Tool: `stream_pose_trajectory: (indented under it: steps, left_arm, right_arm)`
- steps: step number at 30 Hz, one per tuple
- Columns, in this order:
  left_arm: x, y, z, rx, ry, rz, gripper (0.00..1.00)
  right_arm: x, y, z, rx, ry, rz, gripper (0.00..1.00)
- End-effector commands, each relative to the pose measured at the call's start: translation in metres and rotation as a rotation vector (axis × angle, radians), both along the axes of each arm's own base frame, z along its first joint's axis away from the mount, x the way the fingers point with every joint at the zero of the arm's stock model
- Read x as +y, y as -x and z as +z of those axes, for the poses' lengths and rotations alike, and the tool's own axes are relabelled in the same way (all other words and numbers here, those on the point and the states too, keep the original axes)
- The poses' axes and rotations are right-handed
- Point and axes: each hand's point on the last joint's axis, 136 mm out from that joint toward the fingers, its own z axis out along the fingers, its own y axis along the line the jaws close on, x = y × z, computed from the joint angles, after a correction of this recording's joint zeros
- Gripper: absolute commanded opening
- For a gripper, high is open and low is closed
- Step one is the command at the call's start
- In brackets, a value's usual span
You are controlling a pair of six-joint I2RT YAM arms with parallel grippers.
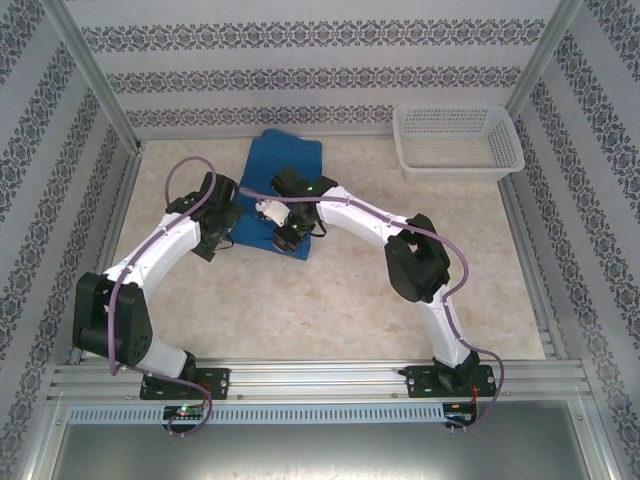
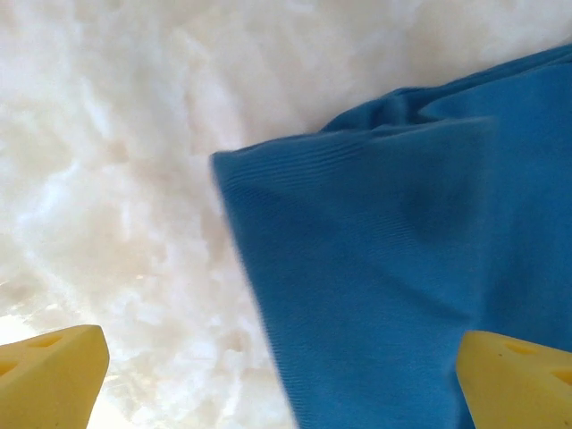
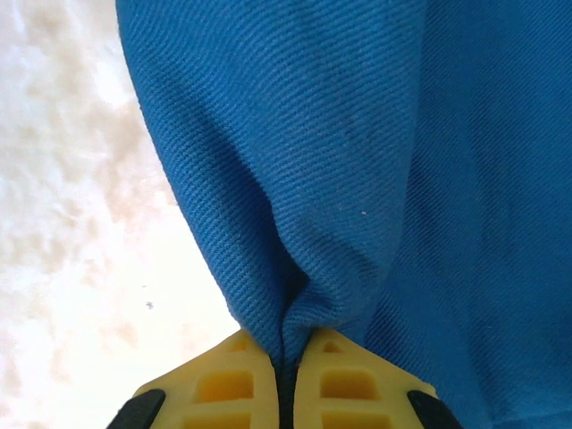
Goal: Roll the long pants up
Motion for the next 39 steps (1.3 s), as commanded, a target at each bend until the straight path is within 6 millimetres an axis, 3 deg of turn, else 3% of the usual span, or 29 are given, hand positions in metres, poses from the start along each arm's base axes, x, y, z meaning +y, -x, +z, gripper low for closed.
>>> stream_pose_trajectory:
  steps: [1,8,21,22,25,28,33,34,35,36,37,39]
  left_arm:
    - [-0.005,0.013,-0.022,0.039,0.033,0.024,1.00]
    - [-0.003,0.006,-0.046,0.068,0.001,0.048,1.00]
    - [-0.004,-0.042,-0.044,-0.015,-0.027,0.099,1.00]
    - [-0.005,-0.045,-0.046,-0.015,-0.024,0.098,0.93]
    - [-0.010,-0.051,-0.049,-0.005,-0.009,0.094,0.18]
    - [-0.013,-0.051,-0.056,0.014,0.001,0.087,0.00]
    - [-0.011,-0.047,-0.058,0.017,0.003,0.093,0.00]
    - [-0.011,-0.047,-0.056,0.017,0.006,0.090,0.00]
    - [-0.011,-0.048,-0.052,0.016,0.005,0.083,0.00]
    - [-0.010,-0.048,-0.049,0.018,0.002,0.079,0.00]
    - [-0.010,-0.049,-0.045,0.020,-0.003,0.071,0.00]
    - [-0.011,-0.051,-0.038,0.025,-0.005,0.055,0.00]
  right_arm:
    - [0.009,0.023,0.011,0.278,-0.115,-0.046,0.00]
    - [0.010,0.027,0.025,0.417,-0.205,-0.075,0.00]
    - [0.003,0.055,0.032,0.449,-0.198,-0.055,0.00]
    - [0.003,0.058,0.032,0.449,-0.193,-0.051,0.00]
    - [0.001,0.062,0.036,0.438,-0.186,-0.045,0.00]
    - [-0.001,0.061,0.038,0.434,-0.189,-0.049,0.00]
    - [-0.008,0.057,0.030,0.389,-0.128,-0.067,0.00]
    - [-0.014,0.052,0.027,0.336,-0.081,-0.078,0.22]
    - [-0.021,0.047,0.025,0.269,-0.031,-0.085,0.53]
    - [-0.029,0.041,0.025,0.199,0.020,-0.102,0.70]
    - [-0.037,0.035,0.026,0.112,0.080,-0.121,0.83]
    - [-0.046,0.029,0.038,-0.034,0.149,-0.134,0.92]
